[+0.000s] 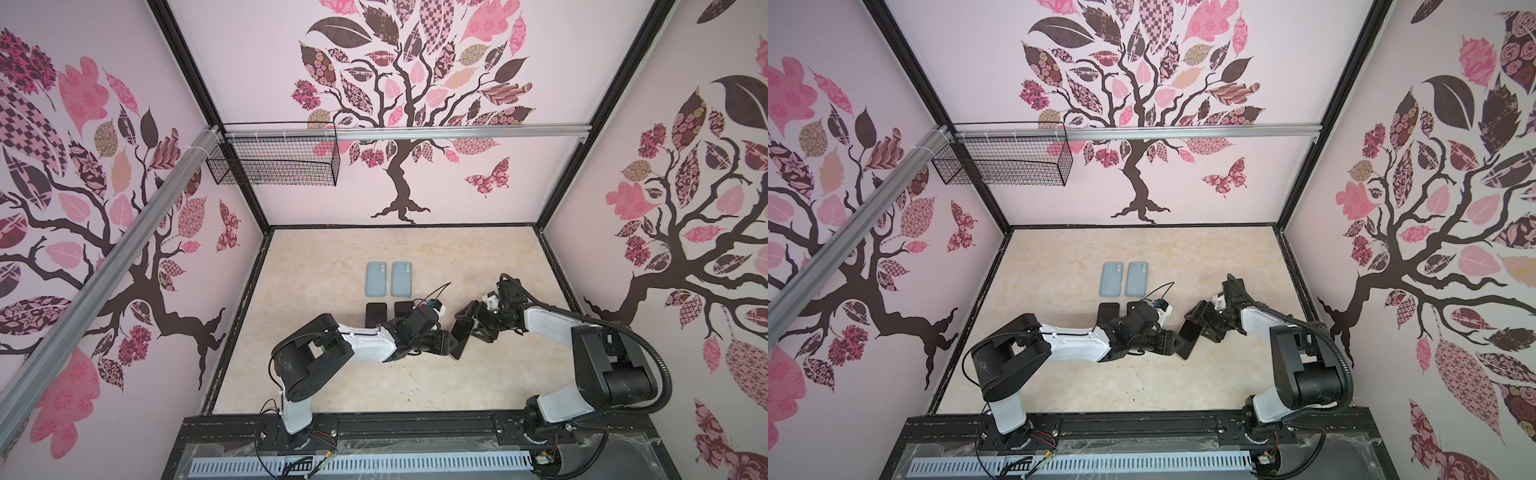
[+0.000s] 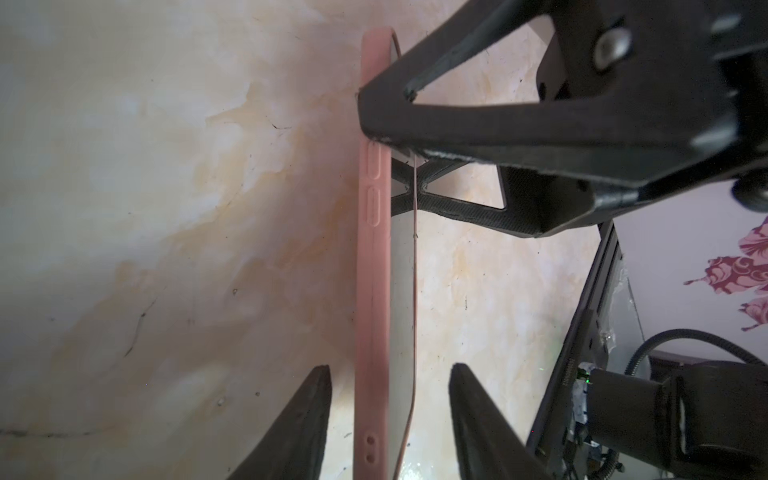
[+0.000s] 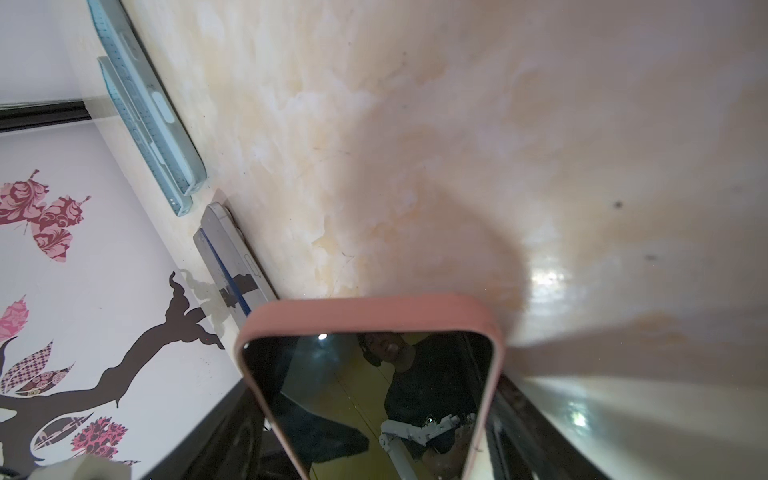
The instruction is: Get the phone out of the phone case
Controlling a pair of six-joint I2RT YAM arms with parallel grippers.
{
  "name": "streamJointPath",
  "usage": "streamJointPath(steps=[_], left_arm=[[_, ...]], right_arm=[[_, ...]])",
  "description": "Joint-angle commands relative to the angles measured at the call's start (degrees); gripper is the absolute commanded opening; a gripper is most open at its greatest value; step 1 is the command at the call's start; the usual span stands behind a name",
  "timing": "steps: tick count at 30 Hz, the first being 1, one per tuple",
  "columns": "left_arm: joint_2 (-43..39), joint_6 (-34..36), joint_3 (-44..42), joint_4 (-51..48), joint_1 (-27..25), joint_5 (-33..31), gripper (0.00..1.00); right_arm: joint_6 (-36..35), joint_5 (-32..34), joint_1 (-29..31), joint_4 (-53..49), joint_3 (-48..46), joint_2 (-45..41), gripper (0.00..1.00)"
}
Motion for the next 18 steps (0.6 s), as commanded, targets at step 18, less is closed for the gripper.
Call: streamJointPath(steps=[18], left_arm=[[0.2,0.1,-0.9,4.6,-1.0,0.4,0.19]], right_arm=[[15.7,-8.7,-1.4,11.5,-5.0,-1.9,0.55]])
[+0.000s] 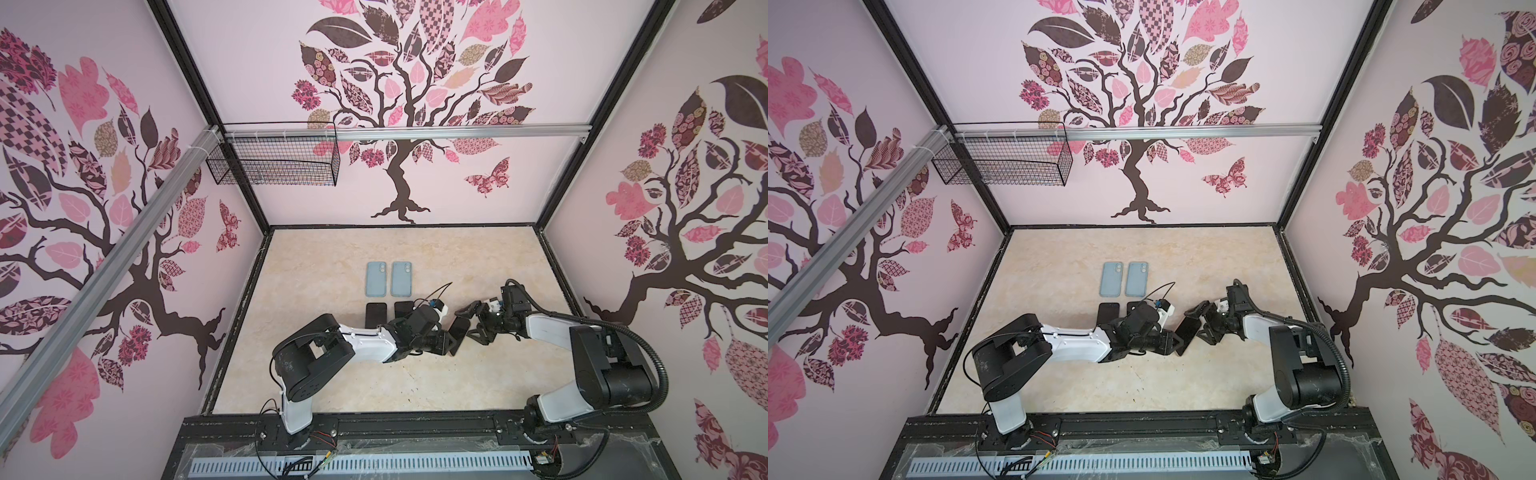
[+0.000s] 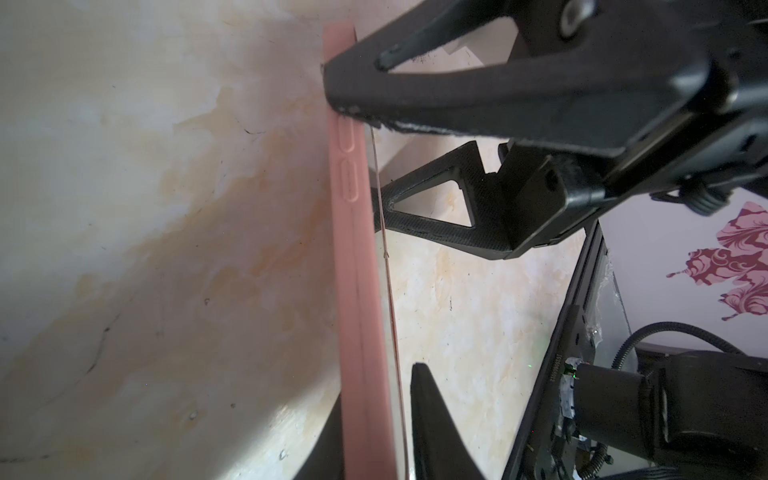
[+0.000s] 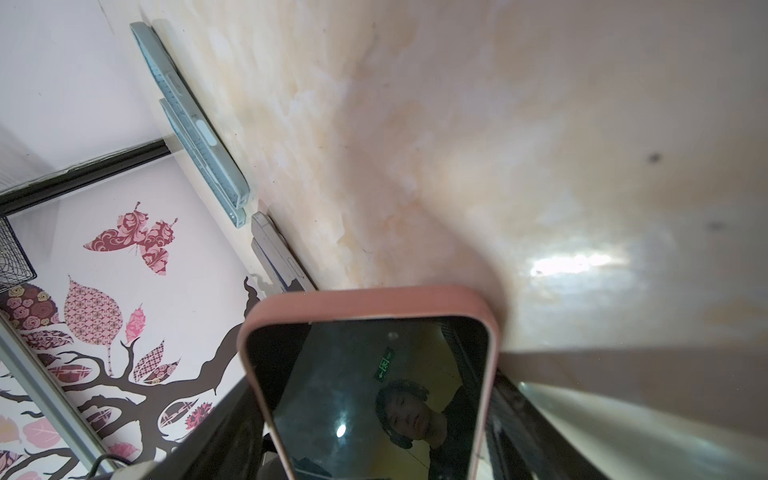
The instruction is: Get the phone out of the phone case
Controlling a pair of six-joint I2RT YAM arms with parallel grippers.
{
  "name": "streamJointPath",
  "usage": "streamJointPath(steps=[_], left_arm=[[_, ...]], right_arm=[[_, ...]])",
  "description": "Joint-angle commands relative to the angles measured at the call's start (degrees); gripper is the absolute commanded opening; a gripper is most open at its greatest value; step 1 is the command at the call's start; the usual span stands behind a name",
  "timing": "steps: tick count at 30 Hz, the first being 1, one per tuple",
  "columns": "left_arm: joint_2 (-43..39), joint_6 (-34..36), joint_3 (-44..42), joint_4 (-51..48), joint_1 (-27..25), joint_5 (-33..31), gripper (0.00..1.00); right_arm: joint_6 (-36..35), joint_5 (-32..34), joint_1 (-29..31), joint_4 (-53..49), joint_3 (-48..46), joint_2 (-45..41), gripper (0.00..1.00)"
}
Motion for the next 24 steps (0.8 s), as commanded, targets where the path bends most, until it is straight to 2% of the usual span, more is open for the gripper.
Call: streamJointPath(steps=[1,6,9,11,13,17,22,24], left_arm=[[0.3,0.4,-0.8,2.6,-0.6,0.1,0.17],[0.2,1.4,0.6,0.8,-0.6,-1.3,0.0],[-1.7,2.7,1.1,-0.9,-0.6,-2.4,0.0],[-3.9,4.2,1.6,-2.9,-0.6,-3.3,0.0],[-7.3,6.5,1.7,-5.1,-0.6,-4.7,0.0],[-15.1,10.8,0.7,-9.4,0.3,-4.8,0.0],[-23.8,13.9,-4.9,-6.1,5.6,5.5,0.0],[-27.2,14.8,-6.7,-6.6,7.5,6.5,0.0]], right_arm=[[2.4,-2.1,-0.1,0.1,0.1,-2.2,0.55],[1.0,-1.5,-0.1,-2.9,0.3,-4.4,0.57],[-0.5,-0.1,-0.1,-5.6,0.8,-6.7,0.63],[-2.5,1.9,-0.2,-8.2,1.7,-8.9,0.77],[-6.1,5.9,-0.2,-12.2,3.6,-12.2,0.98],[-13.8,14.3,-0.2,-17.9,7.9,-18.9,1.0],[-20.1,20.9,-0.2,-16.1,10.7,-27.8,0.99],[-22.3,21.7,-0.2,-13.6,10.7,-30.6,1.0]])
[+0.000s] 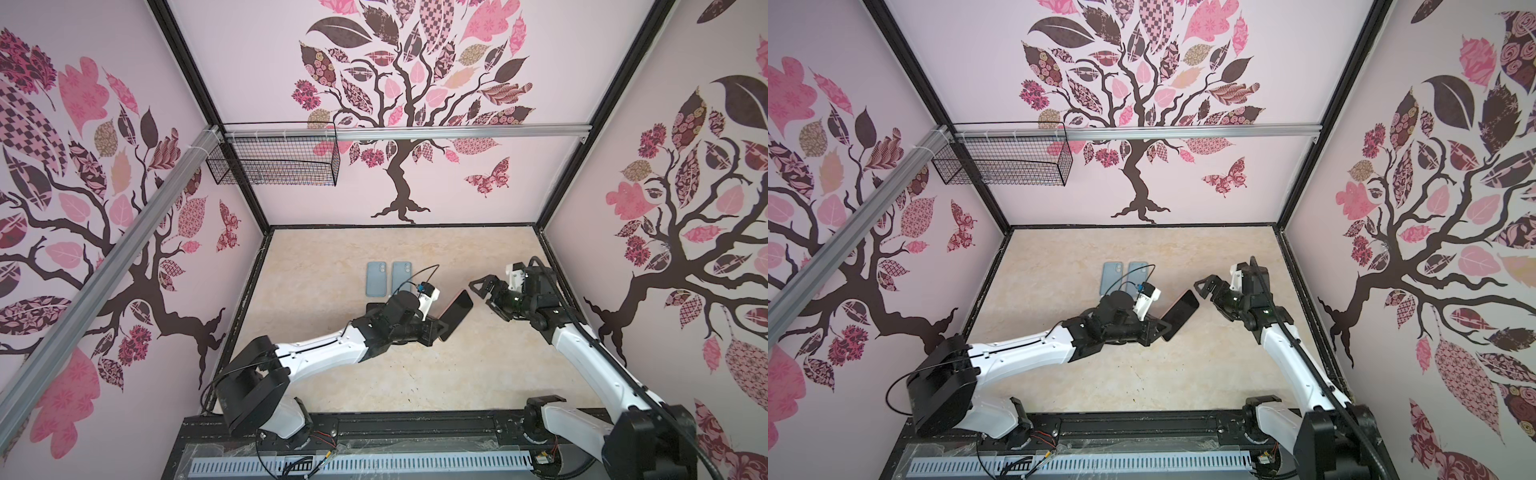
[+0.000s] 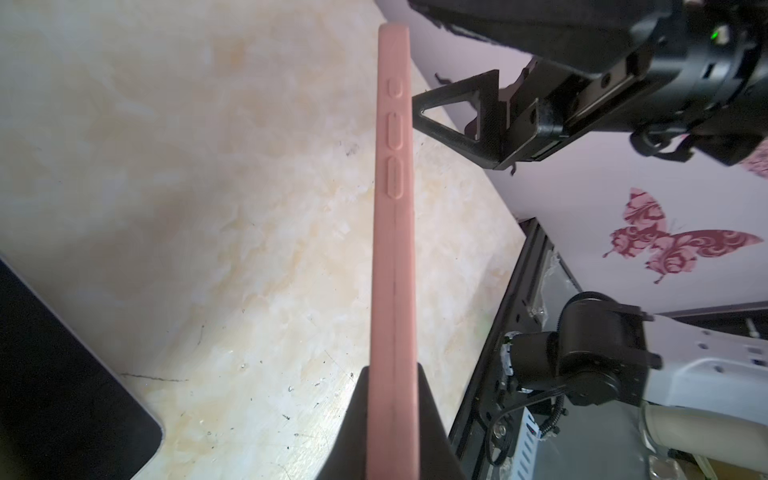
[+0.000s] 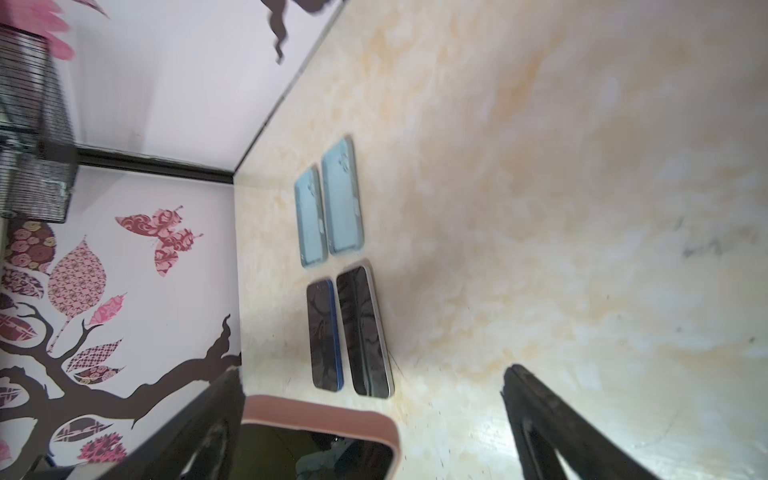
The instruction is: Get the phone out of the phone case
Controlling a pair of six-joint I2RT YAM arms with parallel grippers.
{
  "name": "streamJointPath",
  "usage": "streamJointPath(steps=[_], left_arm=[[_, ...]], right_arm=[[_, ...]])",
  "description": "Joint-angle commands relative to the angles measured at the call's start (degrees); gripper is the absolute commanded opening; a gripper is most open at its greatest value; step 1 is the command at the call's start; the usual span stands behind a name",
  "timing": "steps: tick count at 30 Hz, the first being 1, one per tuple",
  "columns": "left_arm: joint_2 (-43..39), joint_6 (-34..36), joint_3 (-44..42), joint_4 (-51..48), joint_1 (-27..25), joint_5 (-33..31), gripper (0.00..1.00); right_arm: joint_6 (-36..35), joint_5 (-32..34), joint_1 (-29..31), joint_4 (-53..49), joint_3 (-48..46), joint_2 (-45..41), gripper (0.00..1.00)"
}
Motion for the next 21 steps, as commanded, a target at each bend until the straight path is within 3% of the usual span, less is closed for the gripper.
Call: streamJointPath(steps=[1,4,9,15,21], left_arm=[[-5.2,5.0,-3.3,2.6,3.1,4.6,0.0],[-10.6,9.8,-3.7,-2.6,4.3,5.6,0.0],[-18.2,15.0,-5.3,-6.9,4.8,5.4,0.0],[-24.2,19.6,-7.8,-8.8,5.2,8.8,0.0],[-27.2,22.7,-10.5,-6.2,5.2,7.8,0.0]], right_arm=[[-6.2,5.1,-0.1,1.0,0.8,-4.4,0.99],[-5.4,5.5,-0.1,8.0,-3.4,-9.0,1.0],[-10.5,-3.9,-0.1,19.8,-7.8,-15.6,1.0],[-10.9,-23.3,0.0,25.9,-5.8,-11.9,0.99],[-11.7,-27.0,4.0,27.8,-5.2,-12.7,0.95]])
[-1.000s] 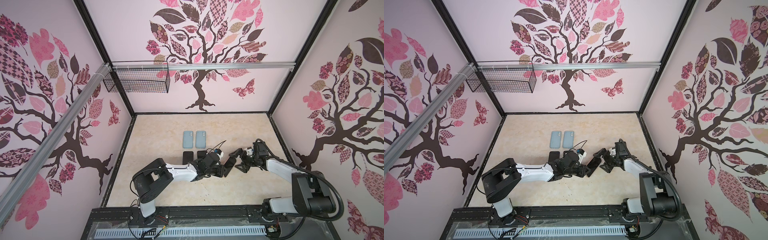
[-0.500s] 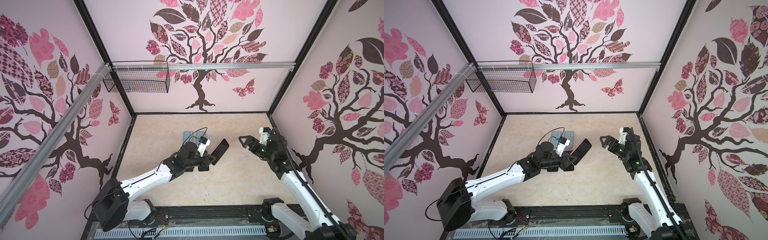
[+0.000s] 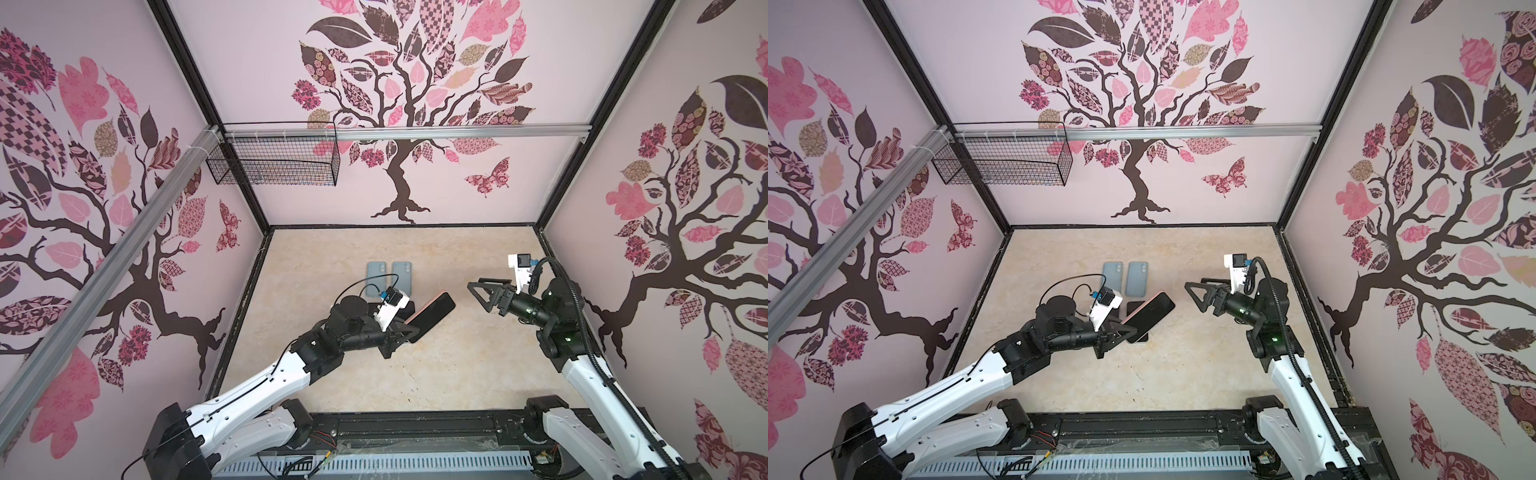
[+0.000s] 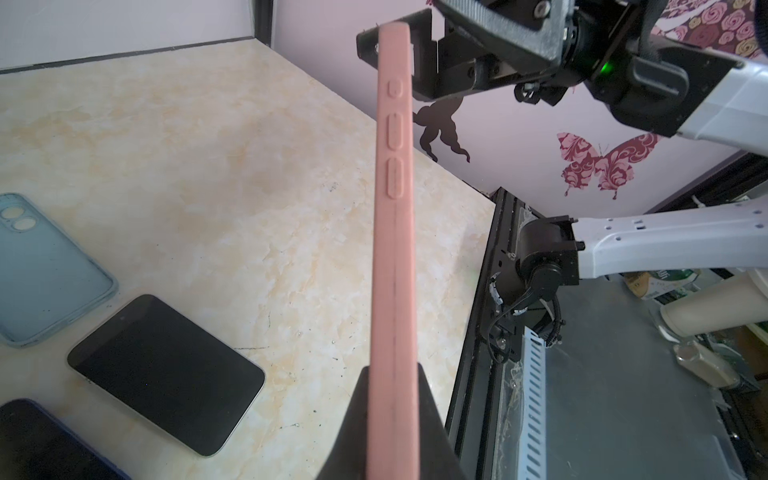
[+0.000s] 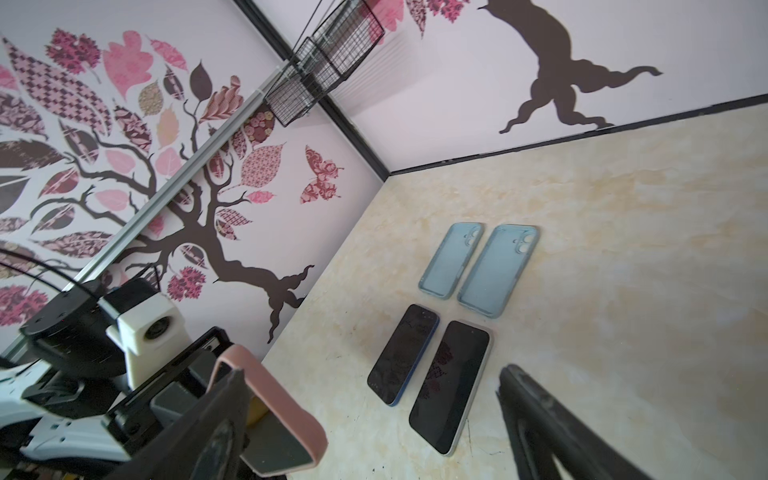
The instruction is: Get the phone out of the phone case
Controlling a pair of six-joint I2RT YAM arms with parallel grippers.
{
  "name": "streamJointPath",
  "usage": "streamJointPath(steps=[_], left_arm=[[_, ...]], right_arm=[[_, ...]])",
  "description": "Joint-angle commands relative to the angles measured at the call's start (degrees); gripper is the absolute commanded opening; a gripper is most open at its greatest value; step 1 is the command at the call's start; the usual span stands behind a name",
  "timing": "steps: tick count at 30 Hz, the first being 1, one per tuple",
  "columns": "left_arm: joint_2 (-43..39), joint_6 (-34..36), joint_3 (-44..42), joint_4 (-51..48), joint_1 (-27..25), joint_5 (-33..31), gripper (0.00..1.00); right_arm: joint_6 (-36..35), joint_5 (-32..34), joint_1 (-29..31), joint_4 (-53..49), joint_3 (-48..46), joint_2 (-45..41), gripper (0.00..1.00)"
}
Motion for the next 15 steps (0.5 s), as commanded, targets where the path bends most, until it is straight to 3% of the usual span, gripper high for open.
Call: streamJointPath(steps=[1,8,15], left_arm=[[-2.1,4.0,-0.8,3.9,0.3,0.9,0.0],[-5.4,11.8,0.2,0.2,0.3,4.0,0.0],[-9.0,15.0,0.6,-2.9,0.4,6.9,0.0]], right_arm=[[-2.2,-5.1,3.5,2.5,3.2,-1.0,0.94],[-6.5,-0.7,11.8,-2.3,6.0,-3.1,0.92],[-6.3,-4.1,12.2,-6.1,8.8,-6.2,0.9]])
